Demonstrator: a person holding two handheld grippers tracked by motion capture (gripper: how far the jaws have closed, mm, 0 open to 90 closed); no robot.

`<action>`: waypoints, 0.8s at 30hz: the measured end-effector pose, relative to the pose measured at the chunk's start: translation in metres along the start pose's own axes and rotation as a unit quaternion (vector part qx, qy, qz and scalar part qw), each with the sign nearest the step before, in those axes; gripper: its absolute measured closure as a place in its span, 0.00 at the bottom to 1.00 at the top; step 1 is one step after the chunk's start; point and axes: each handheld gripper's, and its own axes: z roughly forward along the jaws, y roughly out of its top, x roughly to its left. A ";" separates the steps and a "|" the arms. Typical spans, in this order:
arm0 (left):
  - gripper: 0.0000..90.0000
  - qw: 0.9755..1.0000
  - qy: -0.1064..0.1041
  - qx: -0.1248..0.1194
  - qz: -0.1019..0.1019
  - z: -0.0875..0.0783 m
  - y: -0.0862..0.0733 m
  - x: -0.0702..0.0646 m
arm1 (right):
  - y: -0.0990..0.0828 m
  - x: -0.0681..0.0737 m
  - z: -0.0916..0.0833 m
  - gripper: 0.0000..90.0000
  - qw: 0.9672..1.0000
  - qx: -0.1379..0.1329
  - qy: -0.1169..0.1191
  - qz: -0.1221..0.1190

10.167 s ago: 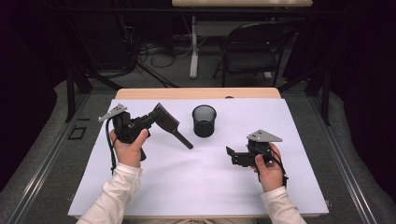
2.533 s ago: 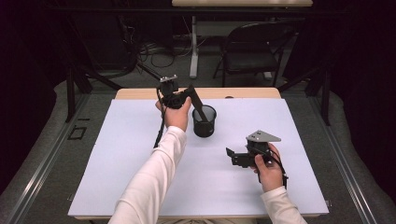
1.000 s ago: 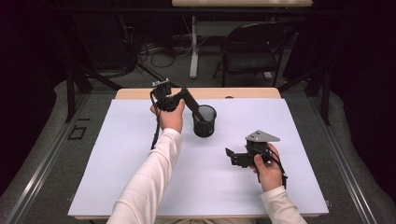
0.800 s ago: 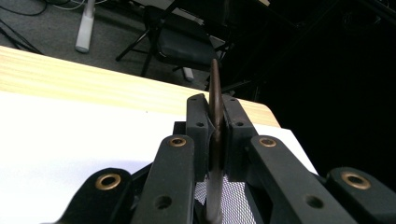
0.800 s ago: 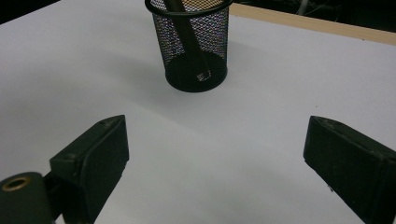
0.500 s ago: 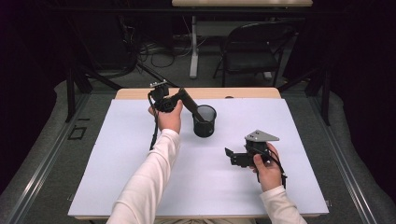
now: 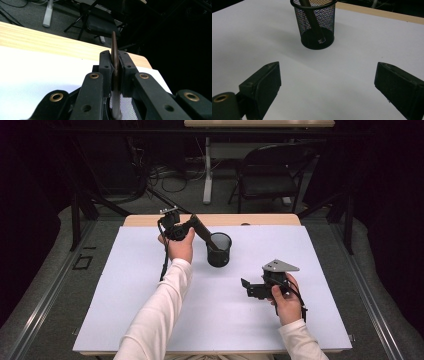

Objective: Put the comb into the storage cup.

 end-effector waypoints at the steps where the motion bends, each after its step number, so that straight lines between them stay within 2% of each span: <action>1: 0.92 1.000 0.001 0.001 0.000 0.000 0.000 0.000 | 0.000 0.000 0.000 0.08 1.000 0.000 0.000 -0.001; 12: 0.87 1.000 0.005 0.003 0.006 0.001 -0.001 0.000 | 0.000 0.000 0.000 0.08 1.000 0.000 -0.001 0.001; 24: 0.75 1.000 0.004 -0.002 0.004 0.001 -0.001 0.001 | 0.000 0.000 0.000 0.08 1.000 0.000 0.000 -0.001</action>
